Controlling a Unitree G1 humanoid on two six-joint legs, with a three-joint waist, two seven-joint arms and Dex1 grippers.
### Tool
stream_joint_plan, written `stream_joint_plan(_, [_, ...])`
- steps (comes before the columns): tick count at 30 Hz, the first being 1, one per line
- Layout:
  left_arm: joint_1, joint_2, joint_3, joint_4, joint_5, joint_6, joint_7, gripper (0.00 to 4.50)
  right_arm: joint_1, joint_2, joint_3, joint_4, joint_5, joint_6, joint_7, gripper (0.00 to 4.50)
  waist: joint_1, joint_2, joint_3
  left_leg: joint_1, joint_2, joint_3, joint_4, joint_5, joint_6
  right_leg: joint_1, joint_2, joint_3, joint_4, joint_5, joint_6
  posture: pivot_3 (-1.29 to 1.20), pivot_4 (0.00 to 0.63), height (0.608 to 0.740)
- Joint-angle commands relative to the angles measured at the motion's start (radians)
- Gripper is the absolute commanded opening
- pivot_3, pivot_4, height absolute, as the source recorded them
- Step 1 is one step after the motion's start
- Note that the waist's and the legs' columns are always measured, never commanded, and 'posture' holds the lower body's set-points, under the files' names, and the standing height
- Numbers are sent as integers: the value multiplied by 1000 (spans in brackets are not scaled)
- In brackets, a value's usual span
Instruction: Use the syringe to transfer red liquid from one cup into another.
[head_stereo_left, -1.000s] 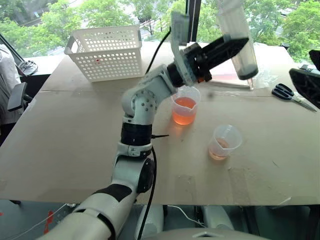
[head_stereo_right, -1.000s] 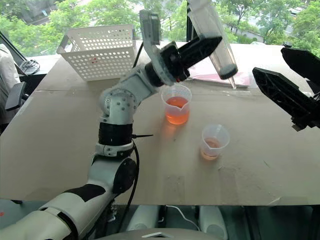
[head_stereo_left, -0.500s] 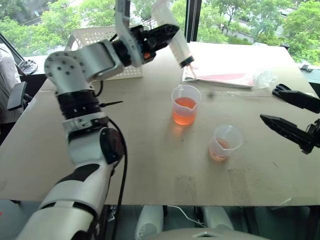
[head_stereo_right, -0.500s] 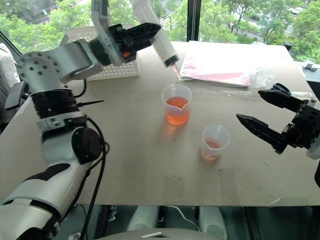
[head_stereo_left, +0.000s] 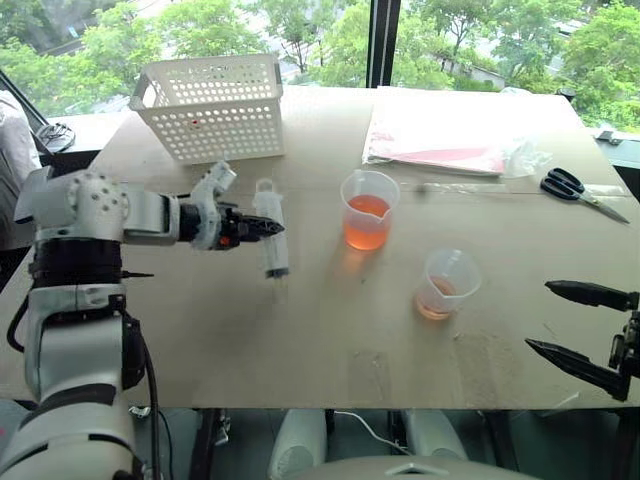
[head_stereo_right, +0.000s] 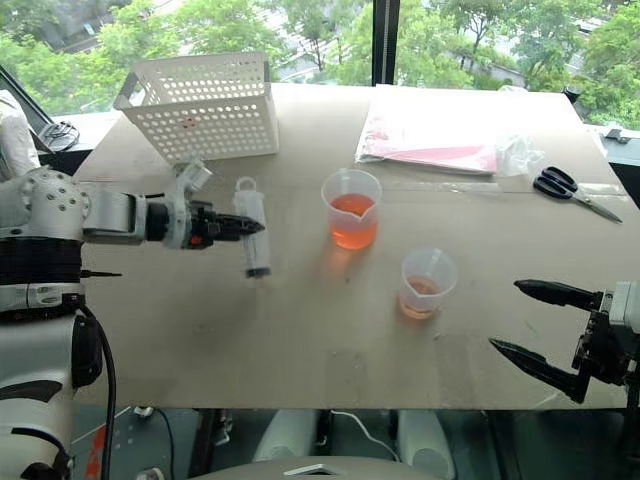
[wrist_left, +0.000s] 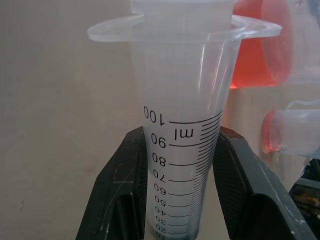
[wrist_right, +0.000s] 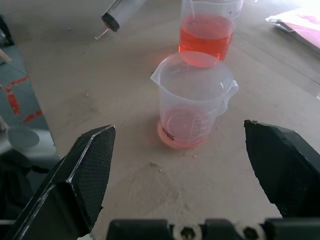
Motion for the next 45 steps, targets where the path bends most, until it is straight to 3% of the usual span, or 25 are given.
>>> stream_joint_plan(1, [-42,60,-81,59,95,-79,-137,1275,31,20,-32,-26,-14,-37,36,4411,-1,0,0,0,0,0,0,0,0,0,0,0,0,0,0,0,150,740])
stream_joint_plan(6, [-97,51,-145,194,217,-177,-245,1275,48,46,-36,-42,-16,-44,30,4411,0,0,0,0,0,0,0,0,0,0,0,1,0,0,-1,0,150,740])
stream_joint_plan(8, [-105,45,-159,221,254,-199,-273,2279,45,48,-24,-50,-14,-39,20,4500,0,0,0,0,0,0,0,0,0,0,0,1,0,0,-1,0,150,740])
stream_joint_plan(11, [-99,43,-158,222,283,-202,-307,3216,27,46,4,-47,-22,-35,8,4500,-1,0,0,0,0,0,0,0,0,0,0,1,0,0,-1,0,150,740])
stream_joint_plan(12, [-93,45,-148,209,284,-196,-311,3739,21,44,9,-45,-22,-33,6,4500,-1,-1,0,0,0,0,0,0,0,0,0,1,0,0,-1,0,150,740])
stream_joint_plan(15, [-81,42,-38,174,267,-176,-272,4477,-12,35,26,-24,-25,-26,-7,4500,-2,-1,0,0,0,0,0,0,0,0,0,1,0,0,-1,0,150,740])
stream_joint_plan(18, [-8,50,106,31,229,-158,-226,4477,-50,41,60,8,-69,-43,-30,4500,-4,-1,0,0,1,-1,0,0,0,0,-1,1,0,1,-1,0,150,740])
stream_joint_plan(20, [115,45,207,-185,217,-222,-188,4477,-68,45,89,28,-92,-50,-41,4500,-6,-1,0,0,2,0,0,0,0,0,-1,1,0,1,-1,0,150,740])
stream_joint_plan(24, [396,-79,462,-649,180,-436,-107,4477,-132,63,152,105,-128,-45,-88,4500,-2,-1,0,0,3,1,-1,0,0,-1,-5,3,1,1,-1,0,150,740])
stream_joint_plan(30, [671,-162,531,-992,95,-547,-126,4477,-238,64,207,249,-169,-57,-113,4500,2,1,-2,2,1,1,0,0,0,1,-6,3,1,1,-1,0,150,740])
stream_joint_plan(36, [994,-190,571,-1134,125,-704,-186,4477,-278,21,193,349,-216,-89,-84,4500,-2,3,-3,3,2,2,0,0,0,2,-3,4,1,0,-2,0,150,740])
stream_joint_plan(45, [1415,-253,628,-1205,143,-892,-272,4477,-248,-29,159,438,-219,-106,-8,4500,2,4,-4,3,2,5,1,-1,2,1,-4,6,-1,-1,0,0,150,740])
